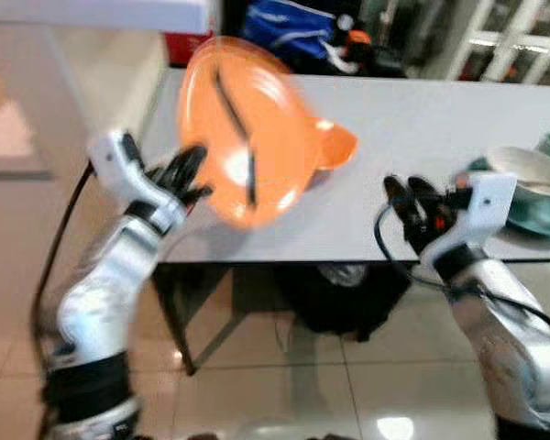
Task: Setting the table
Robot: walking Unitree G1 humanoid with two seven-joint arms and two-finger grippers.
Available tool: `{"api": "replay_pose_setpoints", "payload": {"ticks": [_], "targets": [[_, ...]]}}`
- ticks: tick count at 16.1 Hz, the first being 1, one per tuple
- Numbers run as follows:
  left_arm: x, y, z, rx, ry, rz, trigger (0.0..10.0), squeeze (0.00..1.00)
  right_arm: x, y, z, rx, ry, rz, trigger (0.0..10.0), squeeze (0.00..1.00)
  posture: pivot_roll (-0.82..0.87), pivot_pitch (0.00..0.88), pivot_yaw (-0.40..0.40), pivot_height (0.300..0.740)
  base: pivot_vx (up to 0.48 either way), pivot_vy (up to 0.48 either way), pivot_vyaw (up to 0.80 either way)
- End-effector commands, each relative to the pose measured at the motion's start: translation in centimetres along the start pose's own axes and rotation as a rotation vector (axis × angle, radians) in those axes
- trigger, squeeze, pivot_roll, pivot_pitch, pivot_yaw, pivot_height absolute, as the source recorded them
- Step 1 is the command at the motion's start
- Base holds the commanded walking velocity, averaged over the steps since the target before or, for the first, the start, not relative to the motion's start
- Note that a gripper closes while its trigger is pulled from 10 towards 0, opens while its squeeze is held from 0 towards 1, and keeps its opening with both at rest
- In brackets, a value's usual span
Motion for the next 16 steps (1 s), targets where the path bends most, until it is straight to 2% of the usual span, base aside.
{"api": "replay_pose_setpoints", "payload": {"ticks": [1, 4, 5, 6, 8, 10, 12, 16], "targets": [[-0.7, 0.0, -1.2, -0.067, -0.042, 0.067, 10.0, 0.00, 0.4, -0.7, 0.5, 0.070, -0.004, 0.005, 10.0, 0.00, 0.04, 0.029, -0.029, 0.740, 0.000, 0.000, 0.00], [-3.4, -0.8, 1.1, 0.013, -0.112, 0.271, 10.0, 0.00, 0.1, -2.5, 1.2, 0.188, 0.003, 0.036, 10.0, 0.00, 0.04, 0.041, -0.022, 0.740, 0.000, 0.000, 0.00], [-3.9, -0.7, 2.0, 0.050, -0.133, 0.300, 10.0, 0.00, -0.1, -3.0, 1.5, 0.231, -0.008, 0.058, 10.0, 0.00, 0.03, 0.041, -0.019, 0.740, 0.000, 0.000, 0.00], [-4.5, -0.7, 2.9, 0.092, -0.188, 0.339, 10.0, 0.00, -0.4, -3.5, 1.9, 0.268, -0.009, 0.086, 10.0, 0.00, 0.03, 0.045, -0.013, 0.740, 0.000, 0.000, 0.00], [-5.4, -0.5, 3.8, 0.124, -0.277, 0.385, 10.0, 0.00, -0.6, -4.0, 2.2, 0.292, -0.003, 0.112, 10.0, 0.00, 0.02, 0.048, -0.010, 0.740, 0.000, 0.000, 0.00], [-6.3, 0.1, 4.2, 0.136, -0.338, 0.405, 10.0, 0.00, -0.8, -4.3, 2.4, 0.305, 0.001, 0.124, 10.0, 0.00, 0.02, 0.051, -0.010, 0.740, 0.000, 0.000, 0.00], [-6.5, 1.2, 4.6, 0.149, -0.392, 0.385, 10.0, 0.00, -0.9, -4.4, 2.6, 0.315, 0.006, 0.130, 10.0, 0.00, 0.02, 0.054, -0.010, 0.740, 0.000, 0.000, 0.00], [-6.8, 3.9, 5.5, 0.190, -0.473, 0.332, 10.0, 0.00, -0.9, -4.3, 3.3, 0.330, 0.011, 0.137, 10.0, 0.00, 0.00, 0.059, -0.008, 0.740, 0.000, 0.000, 0.00]]}}
Point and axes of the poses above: a point about 5 cm out from each wrist's last joint towards the gripper, its own y axis pointing out of the wrist towards the gripper, its own x axis along the axis of the wrist's last joint, z = x × y, the point moved 6 cm from there along y, pointing out of the wrist towards the gripper, and after that the axes turned 8 degrees about -y, right-handed, at the moved point
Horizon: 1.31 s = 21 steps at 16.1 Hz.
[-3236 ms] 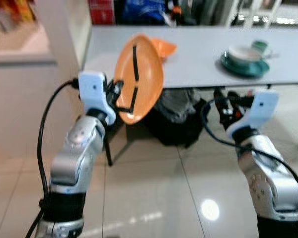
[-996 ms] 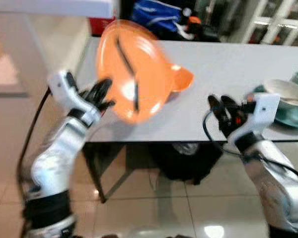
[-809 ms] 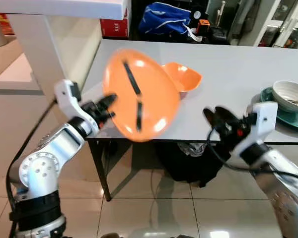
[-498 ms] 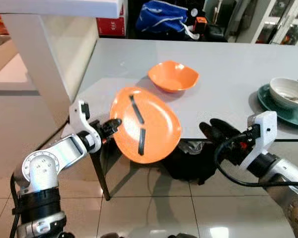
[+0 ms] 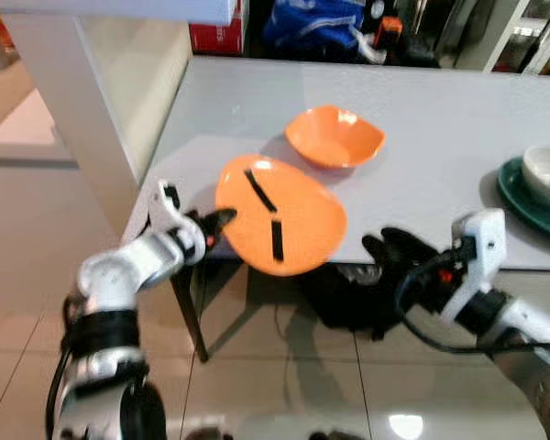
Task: Setting the table
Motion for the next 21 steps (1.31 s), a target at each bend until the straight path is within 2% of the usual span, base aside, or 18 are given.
{"api": "replay_pose_setpoints", "payload": {"ticks": [1, 2, 5, 9, 13, 16, 17, 18, 21], "targets": [[0.5, 0.6, -1.1, -0.038, -0.001, -0.024, 10.0, 0.00, 0.5, 0.1, 0.6, 0.012, -0.014, -0.012, 10.0, 0.00, 0.00, 0.060, -0.007, 0.740, 0.000, 0.000, 0.00], [0.5, 1.3, -0.9, -0.013, 0.038, -0.036, 10.0, 0.00, 0.6, 0.3, 0.7, 0.011, -0.013, -0.014, 10.0, 0.00, -0.01, 0.061, -0.005, 0.740, 0.000, 0.000, 0.00], [0.0, 3.3, -1.6, -0.023, 0.027, -0.034, 10.0, 0.00, 0.5, 0.6, 1.2, 0.003, -0.006, -0.022, 10.0, 0.00, -0.02, 0.061, 0.001, 0.740, 0.000, 0.000, 0.00], [-0.2, 4.9, -2.2, -0.018, 0.057, -0.069, 10.0, 0.00, 0.1, 1.2, 1.9, -0.007, 0.001, -0.010, 10.0, 0.00, -0.03, 0.059, -0.004, 0.740, 0.000, 0.000, 0.00], [-0.3, 5.8, -2.6, -0.004, 0.077, -0.100, 10.0, 0.00, -0.2, 1.9, 2.7, -0.018, 0.002, -0.012, 10.0, 0.00, -0.04, 0.060, 0.000, 0.740, 0.000, 0.000, 0.00], [0.2, 5.9, -2.4, 0.018, 0.107, -0.133, 10.0, 0.00, -0.1, 2.1, 2.3, -0.053, -0.006, -0.025, 10.0, 0.00, -0.04, 0.058, 0.001, 0.740, 0.000, 0.000, 0.00], [0.4, 5.9, -2.3, 0.029, 0.146, -0.138, 10.0, 0.88, 0.0, 2.1, 2.1, -0.065, -0.024, -0.031, 10.0, 0.00, -0.05, 0.057, -0.001, 0.740, 0.000, 0.000, 0.00], [0.4, 5.9, -2.3, 0.030, 0.152, -0.137, 10.0, 1.00, 0.1, 2.2, 2.0, -0.072, -0.040, -0.037, 10.0, 0.00, -0.05, 0.057, -0.002, 0.740, 0.000, 0.000, 0.00], [0.2, 5.9, -2.0, 0.044, 0.189, -0.129, 10.0, 1.00, 0.4, 2.4, 1.7, -0.092, -0.099, -0.055, 10.0, 0.00, -0.04, 0.057, -0.003, 0.740, 0.000, 0.000, 0.00]]}}
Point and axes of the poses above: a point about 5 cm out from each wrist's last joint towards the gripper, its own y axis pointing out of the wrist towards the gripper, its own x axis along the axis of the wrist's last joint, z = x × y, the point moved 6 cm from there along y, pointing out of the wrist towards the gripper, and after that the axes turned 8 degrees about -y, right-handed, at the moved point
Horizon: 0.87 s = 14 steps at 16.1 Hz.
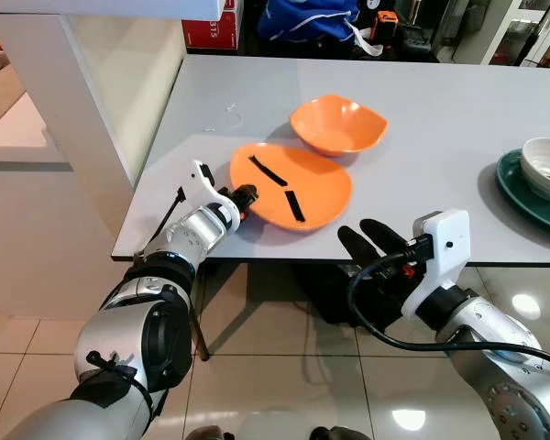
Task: Setting the table
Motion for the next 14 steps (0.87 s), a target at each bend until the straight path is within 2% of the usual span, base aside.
{"api": "replay_pose_setpoints", "payload": {"ticks": [1, 7, 11, 12, 13, 14], "targets": [[0.5, 0.1, -0.6, -0.011, 0.040, -0.006, 10.0, 1.00, 0.1, 0.1, -0.4, -0.013, -0.024, -0.005, 10.0, 0.00, -0.04, 0.056, -0.003, 0.740, 0.000, 0.000, 0.00], [0.4, 0.1, -0.2, 0.010, 0.072, 0.003, 10.0, 1.00, 0.5, 0.3, -1.2, -0.048, -0.059, -0.027, 10.0, 0.00, -0.05, 0.052, -0.007, 0.740, 0.000, 0.000, 0.00], [1.2, 0.1, 0.1, 0.061, 0.240, -0.030, 10.0, 1.00, 0.8, 0.5, -2.1, -0.084, -0.072, -0.047, 10.0, 0.00, -0.04, 0.048, -0.011, 0.740, 0.000, 0.000, 0.00], [1.3, 0.1, -0.2, 0.064, 0.296, -0.038, 10.0, 0.86, 0.9, 0.5, -2.3, -0.094, -0.075, -0.052, 10.0, 0.00, -0.04, 0.047, -0.011, 0.740, 0.000, 0.000, 0.00], [1.4, 0.2, -0.3, 0.061, 0.313, -0.044, 10.0, 0.29, 0.9, 0.6, -2.4, -0.097, -0.077, -0.055, 10.0, 0.00, -0.04, 0.046, -0.012, 0.740, 0.000, 0.000, 0.00], [1.5, 0.3, -1.0, 0.041, 0.354, -0.064, 10.0, 0.00, 1.0, 0.6, -2.6, -0.107, -0.079, -0.059, 10.0, 0.00, -0.05, 0.044, -0.012, 0.740, 0.000, 0.000, 0.00]]}}
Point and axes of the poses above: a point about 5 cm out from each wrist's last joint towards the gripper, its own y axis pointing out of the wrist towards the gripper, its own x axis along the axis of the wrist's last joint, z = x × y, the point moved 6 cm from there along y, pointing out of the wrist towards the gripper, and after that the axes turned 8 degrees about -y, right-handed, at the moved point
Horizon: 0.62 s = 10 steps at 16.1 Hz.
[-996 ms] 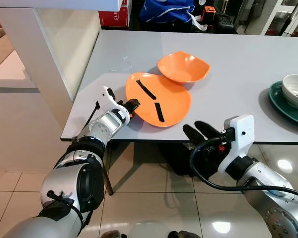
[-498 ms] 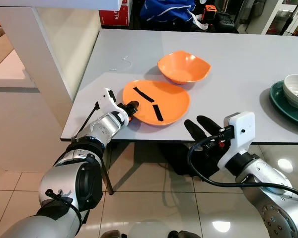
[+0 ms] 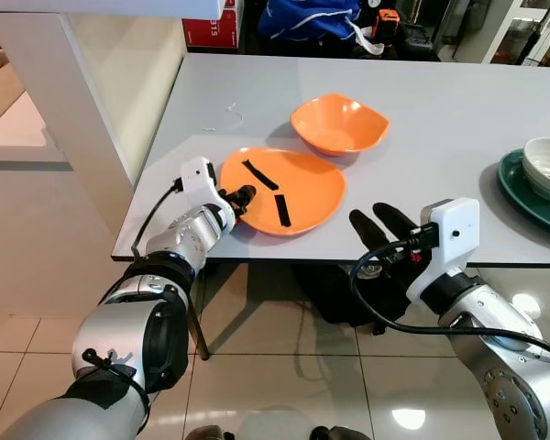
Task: Setting the table
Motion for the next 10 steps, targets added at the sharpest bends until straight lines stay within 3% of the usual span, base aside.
{"api": "replay_pose_setpoints", "payload": {"ticks": [1, 3, 5, 9, 10], "targets": [[1.2, 0.2, -1.5, -0.014, 0.069, -0.040, 10.0, 0.00, 0.4, 0.0, -0.7, -0.029, -0.016, -0.017, 10.0, 0.00, -0.05, 0.044, -0.012, 0.740, 0.000, 0.000, 0.00], [1.0, 0.4, -2.2, -0.024, 0.146, -0.046, 10.0, 0.00, 0.4, 0.1, -0.8, -0.033, -0.023, -0.017, 10.0, 0.00, -0.05, 0.042, -0.013, 0.740, 0.000, 0.000, 0.00], [0.4, 0.5, -2.7, -0.020, 0.304, -0.042, 10.0, 0.00, 0.4, 0.2, -0.9, -0.036, -0.028, -0.016, 10.0, 0.00, -0.05, 0.042, -0.013, 0.740, 0.000, 0.000, 0.00], [0.6, 0.5, -2.5, 0.025, 0.489, -0.065, 10.0, 0.00, 0.3, 0.3, -1.0, -0.037, -0.030, -0.014, 10.0, 0.00, -0.05, 0.039, -0.012, 0.740, 0.000, 0.000, 0.00], [0.8, 0.5, -2.7, 0.024, 0.582, -0.088, 10.0, 0.00, 0.3, 0.3, -1.0, -0.037, -0.030, -0.013, 10.0, 0.00, -0.04, 0.038, -0.013, 0.740, 0.000, 0.000, 0.00]]}}
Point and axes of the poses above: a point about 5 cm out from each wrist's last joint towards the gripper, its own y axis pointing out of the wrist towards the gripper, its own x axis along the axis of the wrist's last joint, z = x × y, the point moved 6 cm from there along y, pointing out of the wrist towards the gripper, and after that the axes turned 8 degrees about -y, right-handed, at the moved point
